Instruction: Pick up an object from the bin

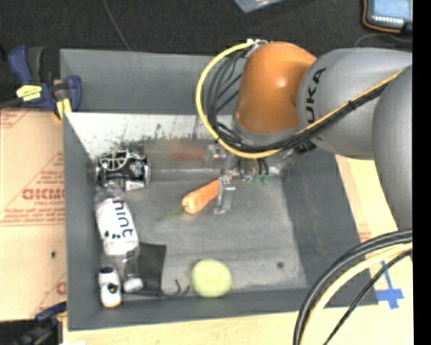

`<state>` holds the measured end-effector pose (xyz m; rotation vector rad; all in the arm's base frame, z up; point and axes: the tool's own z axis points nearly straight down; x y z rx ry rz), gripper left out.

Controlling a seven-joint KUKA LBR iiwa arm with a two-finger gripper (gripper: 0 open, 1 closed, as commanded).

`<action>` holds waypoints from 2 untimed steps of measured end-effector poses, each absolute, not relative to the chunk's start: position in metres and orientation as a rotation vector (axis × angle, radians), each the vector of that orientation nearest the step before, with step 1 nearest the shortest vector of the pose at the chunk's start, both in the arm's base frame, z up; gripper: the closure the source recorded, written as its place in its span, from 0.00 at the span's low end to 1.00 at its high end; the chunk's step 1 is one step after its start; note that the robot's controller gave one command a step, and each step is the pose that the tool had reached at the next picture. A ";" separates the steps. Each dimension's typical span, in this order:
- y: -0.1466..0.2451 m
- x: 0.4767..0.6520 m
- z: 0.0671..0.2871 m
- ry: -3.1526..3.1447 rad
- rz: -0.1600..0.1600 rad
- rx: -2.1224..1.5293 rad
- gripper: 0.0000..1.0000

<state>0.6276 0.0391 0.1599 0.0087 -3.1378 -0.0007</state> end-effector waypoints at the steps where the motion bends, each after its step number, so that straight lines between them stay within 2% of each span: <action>1: 0.039 0.629 0.165 -3.146 -0.001 0.008 0.00; 2: 0.037 0.629 0.157 -3.150 0.000 0.054 0.00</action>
Offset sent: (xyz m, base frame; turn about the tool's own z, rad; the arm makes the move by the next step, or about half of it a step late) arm -0.0081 -0.0262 -0.0807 -0.2308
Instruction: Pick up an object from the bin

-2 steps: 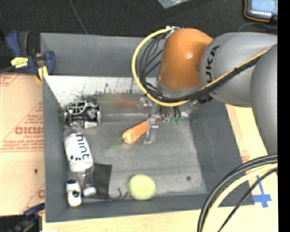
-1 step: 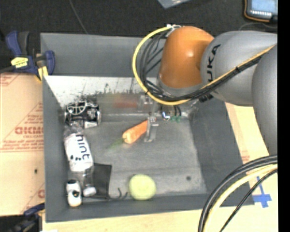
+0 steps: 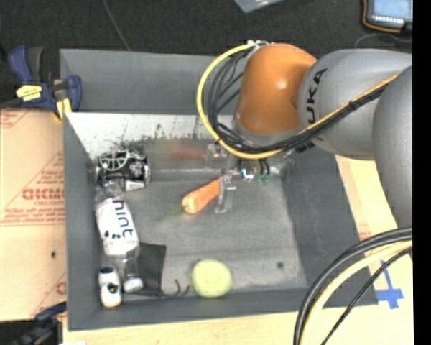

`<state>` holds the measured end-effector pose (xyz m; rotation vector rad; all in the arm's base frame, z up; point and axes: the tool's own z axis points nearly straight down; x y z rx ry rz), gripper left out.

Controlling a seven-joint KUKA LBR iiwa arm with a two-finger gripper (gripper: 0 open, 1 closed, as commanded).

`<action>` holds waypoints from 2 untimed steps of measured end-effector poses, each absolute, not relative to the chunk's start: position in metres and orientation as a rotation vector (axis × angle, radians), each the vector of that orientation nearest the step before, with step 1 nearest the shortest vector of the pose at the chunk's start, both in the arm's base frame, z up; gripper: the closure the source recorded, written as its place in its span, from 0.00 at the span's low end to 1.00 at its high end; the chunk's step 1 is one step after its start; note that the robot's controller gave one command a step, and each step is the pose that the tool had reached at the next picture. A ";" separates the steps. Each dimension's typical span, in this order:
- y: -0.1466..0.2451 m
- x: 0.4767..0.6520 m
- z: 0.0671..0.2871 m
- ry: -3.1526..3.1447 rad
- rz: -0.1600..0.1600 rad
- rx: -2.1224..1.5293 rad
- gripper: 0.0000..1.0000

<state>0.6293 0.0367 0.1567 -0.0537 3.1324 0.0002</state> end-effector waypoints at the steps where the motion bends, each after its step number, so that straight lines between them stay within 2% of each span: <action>1: 0.026 0.628 0.109 3.102 -0.001 -0.435 0.00; 2: 0.024 0.624 0.088 3.014 -0.004 -0.870 0.00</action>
Offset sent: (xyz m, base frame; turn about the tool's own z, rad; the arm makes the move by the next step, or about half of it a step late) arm -0.0087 -0.0130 -0.0803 -0.7519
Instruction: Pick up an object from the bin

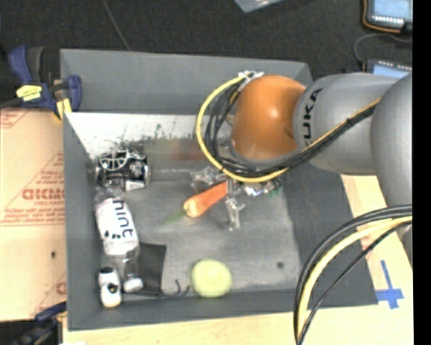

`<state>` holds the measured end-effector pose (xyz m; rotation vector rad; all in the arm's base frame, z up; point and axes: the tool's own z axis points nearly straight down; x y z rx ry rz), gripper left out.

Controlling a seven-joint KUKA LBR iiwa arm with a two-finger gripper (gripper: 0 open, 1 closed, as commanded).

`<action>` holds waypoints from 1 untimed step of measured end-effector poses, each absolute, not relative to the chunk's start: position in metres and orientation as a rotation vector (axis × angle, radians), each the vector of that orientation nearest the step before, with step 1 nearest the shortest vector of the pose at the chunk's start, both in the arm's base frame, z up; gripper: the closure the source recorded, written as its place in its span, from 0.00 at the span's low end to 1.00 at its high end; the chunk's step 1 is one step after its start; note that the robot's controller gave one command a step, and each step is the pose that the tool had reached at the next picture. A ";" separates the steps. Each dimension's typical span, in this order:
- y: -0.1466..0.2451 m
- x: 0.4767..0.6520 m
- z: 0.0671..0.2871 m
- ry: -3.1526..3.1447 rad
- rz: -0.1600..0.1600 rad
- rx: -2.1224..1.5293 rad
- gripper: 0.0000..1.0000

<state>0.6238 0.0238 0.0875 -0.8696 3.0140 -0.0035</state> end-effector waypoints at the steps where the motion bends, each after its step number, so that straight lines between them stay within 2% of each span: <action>1: 0.044 0.632 0.072 2.993 -0.002 -0.909 1.00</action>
Offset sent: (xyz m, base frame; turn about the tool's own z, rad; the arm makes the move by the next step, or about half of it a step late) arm 0.0000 0.0000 0.0000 0.0000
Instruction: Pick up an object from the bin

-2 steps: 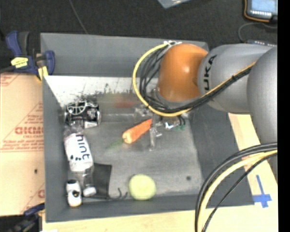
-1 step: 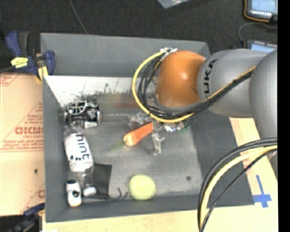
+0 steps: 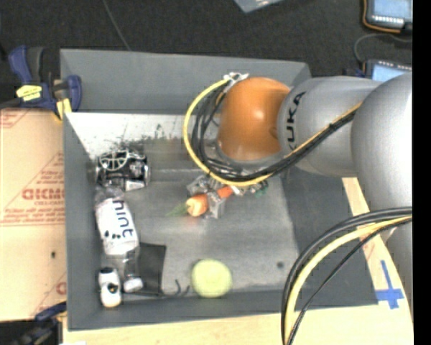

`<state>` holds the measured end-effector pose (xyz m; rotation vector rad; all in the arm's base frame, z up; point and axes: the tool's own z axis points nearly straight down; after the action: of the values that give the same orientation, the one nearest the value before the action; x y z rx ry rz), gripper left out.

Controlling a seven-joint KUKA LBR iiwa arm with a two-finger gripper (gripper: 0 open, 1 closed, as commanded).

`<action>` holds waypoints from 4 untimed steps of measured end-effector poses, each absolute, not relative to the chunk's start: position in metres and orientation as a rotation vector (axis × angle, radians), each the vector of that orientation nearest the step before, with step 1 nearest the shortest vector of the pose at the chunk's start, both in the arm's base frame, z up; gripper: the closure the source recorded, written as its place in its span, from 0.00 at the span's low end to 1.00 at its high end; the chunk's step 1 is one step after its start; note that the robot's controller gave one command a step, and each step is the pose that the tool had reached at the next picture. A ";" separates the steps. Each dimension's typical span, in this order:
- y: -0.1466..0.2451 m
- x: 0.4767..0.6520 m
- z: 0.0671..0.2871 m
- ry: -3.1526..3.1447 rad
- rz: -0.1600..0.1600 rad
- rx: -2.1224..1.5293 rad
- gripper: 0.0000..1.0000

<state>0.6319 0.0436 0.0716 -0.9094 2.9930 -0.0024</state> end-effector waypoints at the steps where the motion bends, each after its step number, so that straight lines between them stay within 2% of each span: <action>1: 0.044 0.632 0.072 2.993 -0.002 -0.908 1.00; 2: 0.103 0.624 0.071 2.946 -0.002 -1.048 1.00; 4: 0.103 0.624 0.071 2.948 -0.001 -1.043 1.00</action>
Offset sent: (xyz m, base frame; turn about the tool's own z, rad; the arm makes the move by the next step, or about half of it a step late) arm -0.0091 0.0594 -0.0016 -0.0937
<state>0.6242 0.1025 0.0715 -1.0429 2.9480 -0.0010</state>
